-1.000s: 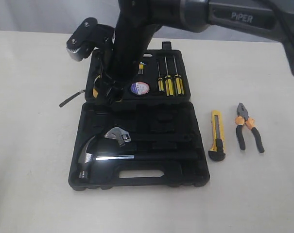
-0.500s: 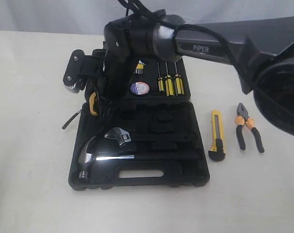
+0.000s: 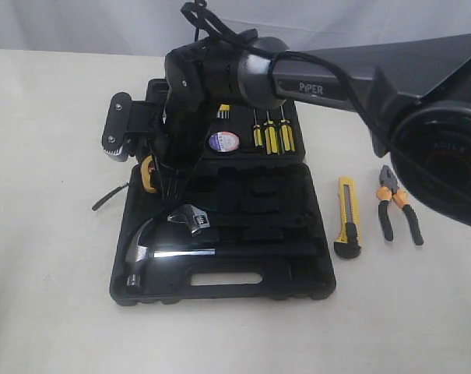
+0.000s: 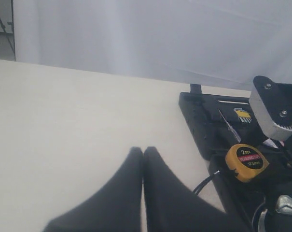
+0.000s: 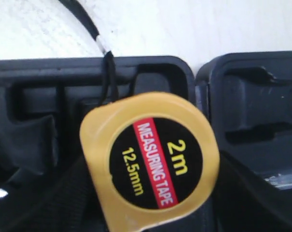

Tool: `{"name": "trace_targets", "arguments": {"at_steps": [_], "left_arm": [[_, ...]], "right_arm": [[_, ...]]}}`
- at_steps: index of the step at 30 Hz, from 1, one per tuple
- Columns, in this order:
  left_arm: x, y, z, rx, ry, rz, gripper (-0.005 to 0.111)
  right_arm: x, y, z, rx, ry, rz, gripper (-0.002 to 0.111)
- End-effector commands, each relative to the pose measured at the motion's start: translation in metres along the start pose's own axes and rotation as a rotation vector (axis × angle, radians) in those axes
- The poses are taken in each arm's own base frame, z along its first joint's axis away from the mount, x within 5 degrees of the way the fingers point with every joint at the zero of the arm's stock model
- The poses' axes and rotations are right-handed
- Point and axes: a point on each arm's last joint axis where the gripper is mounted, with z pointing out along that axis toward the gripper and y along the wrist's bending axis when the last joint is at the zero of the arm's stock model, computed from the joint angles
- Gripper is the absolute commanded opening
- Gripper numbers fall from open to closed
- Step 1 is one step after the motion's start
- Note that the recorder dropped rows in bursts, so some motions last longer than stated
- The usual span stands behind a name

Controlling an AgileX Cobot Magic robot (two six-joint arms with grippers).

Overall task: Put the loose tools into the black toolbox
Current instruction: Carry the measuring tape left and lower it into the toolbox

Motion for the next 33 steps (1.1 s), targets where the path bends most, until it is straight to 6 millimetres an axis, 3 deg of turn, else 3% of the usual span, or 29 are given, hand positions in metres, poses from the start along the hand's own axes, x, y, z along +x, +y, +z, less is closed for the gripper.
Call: {"name": "trace_targets", "arguments": {"at_steps": [1, 9, 11, 16, 18, 29, 33], "left_arm": [[-0.001, 0.000, 0.000, 0.005, 0.001, 0.002, 0.000], [-0.001, 0.000, 0.000, 0.005, 0.001, 0.002, 0.000], [-0.001, 0.000, 0.000, 0.005, 0.001, 0.002, 0.000], [-0.001, 0.000, 0.000, 0.005, 0.001, 0.002, 0.000], [-0.001, 0.000, 0.000, 0.005, 0.001, 0.002, 0.000], [-0.001, 0.000, 0.000, 0.005, 0.001, 0.002, 0.000], [-0.001, 0.000, 0.000, 0.005, 0.001, 0.002, 0.000]], "right_arm": [[-0.004, 0.004, 0.001, -0.013, -0.009, -0.008, 0.019], [-0.011, 0.015, 0.002, -0.040, 0.000, -0.016, 0.020], [-0.011, 0.015, 0.002, -0.041, 0.002, 0.021, 0.026], [-0.009, 0.017, 0.002, -0.060, 0.023, 0.058, 0.057], [-0.009, 0.017, 0.002, -0.062, 0.025, 0.058, 0.062], [-0.007, 0.020, 0.001, -0.092, 0.055, 0.060, 0.063], [-0.006, 0.020, 0.001, -0.097, 0.060, 0.064, 0.075]]}}
